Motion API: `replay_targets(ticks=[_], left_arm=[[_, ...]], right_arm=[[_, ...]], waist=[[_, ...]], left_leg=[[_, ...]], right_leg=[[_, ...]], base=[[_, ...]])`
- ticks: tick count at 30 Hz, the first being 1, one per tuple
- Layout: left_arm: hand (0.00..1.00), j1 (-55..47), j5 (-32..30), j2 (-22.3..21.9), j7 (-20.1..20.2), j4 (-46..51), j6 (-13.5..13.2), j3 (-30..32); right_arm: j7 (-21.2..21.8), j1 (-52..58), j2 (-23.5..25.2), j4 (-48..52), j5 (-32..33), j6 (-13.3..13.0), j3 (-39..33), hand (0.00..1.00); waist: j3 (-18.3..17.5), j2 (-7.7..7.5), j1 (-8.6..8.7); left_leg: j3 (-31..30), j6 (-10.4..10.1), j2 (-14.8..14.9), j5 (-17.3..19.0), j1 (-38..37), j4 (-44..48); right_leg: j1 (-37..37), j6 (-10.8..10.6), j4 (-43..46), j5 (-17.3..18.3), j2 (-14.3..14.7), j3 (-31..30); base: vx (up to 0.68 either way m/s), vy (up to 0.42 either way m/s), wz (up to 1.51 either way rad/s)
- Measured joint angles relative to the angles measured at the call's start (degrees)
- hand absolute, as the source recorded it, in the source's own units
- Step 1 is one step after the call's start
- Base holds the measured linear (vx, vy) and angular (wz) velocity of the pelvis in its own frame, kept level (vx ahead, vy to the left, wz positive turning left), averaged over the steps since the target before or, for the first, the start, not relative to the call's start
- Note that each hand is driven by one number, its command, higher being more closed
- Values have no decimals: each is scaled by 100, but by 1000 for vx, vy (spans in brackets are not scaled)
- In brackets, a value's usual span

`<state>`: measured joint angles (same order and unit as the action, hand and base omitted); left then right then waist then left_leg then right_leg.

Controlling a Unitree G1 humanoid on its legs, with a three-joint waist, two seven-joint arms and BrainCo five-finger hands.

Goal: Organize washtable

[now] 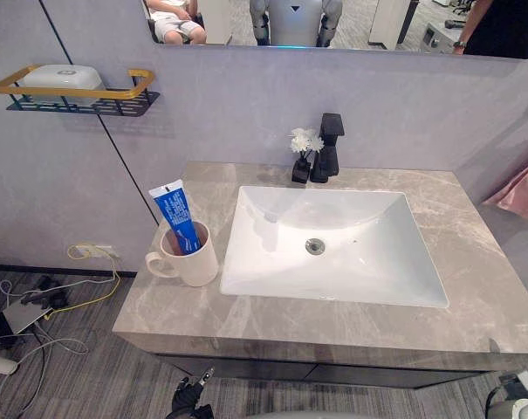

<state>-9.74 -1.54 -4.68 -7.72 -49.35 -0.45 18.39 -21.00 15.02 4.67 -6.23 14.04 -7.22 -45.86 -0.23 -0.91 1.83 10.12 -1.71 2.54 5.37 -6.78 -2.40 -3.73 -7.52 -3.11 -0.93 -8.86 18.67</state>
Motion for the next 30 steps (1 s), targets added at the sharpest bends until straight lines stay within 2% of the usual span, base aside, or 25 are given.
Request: replay_targets(ticks=[9, 15, 17, 20, 26, 28, 30], left_arm=[[0, 29, 124, 2, -33, -35, -20, -101], [0, 55, 171, 2, -118, -105, -55, -104], [0, 75, 207, 2, -120, -152, -69, -154], [0, 80, 232, 4, -135, -198, -75, -261], [0, 81, 323, 20, -178, -231, -107, -325], [0, 94, 323, 79, -176, -272, -125, -473], [0, 142, 321, 138, -172, -401, -139, -608]], right_arm=[[259, 8, -8, -1010, 336, -15, 148, 0], [282, 15, -7, -1625, 463, -13, 132, 0], [284, 26, -1, -2090, 463, 146, 140, 0], [249, 61, 3, -2234, 439, 153, 181, 0], [214, 55, -11, -2519, 440, 79, 387, 0], [297, -15, -39, -3140, 445, 103, 680, 0], [557, -119, -71, -3901, 461, 216, 1043, 0]], waist=[[8, -4, -119], [47, -13, -167], [70, 30, -168], [106, 110, -168], [144, 97, -268], [166, 84, -275], [175, 97, -285]], left_leg=[[290, -47, 45, 80, -114, 64], [431, -47, 67, 81, -205, 36], [450, -47, 67, 81, -210, 24], [482, -47, 73, 81, -242, 11], [503, -60, 116, 87, -402, -70], [475, -64, 116, 88, -436, -85], [447, -67, 100, 86, -458, -122]], right_leg=[[-118, 6, 115, 109, -1, 35], [-133, 25, 201, 167, 2, 8], [-132, 26, 202, 168, 3, 5], [-139, 25, 204, 168, 12, -16], [-264, 8, 186, 193, 68, 8], [-303, -2, 183, 213, 70, 32], [-322, -3, 160, 213, 71, 42]], base=[[-8, -11, -2], [-36, -25, -3], [-24, -16, -1], [-14, -25, -4], [-5, -38, -2], [-5, -34, 8], [0, -15, 2]])
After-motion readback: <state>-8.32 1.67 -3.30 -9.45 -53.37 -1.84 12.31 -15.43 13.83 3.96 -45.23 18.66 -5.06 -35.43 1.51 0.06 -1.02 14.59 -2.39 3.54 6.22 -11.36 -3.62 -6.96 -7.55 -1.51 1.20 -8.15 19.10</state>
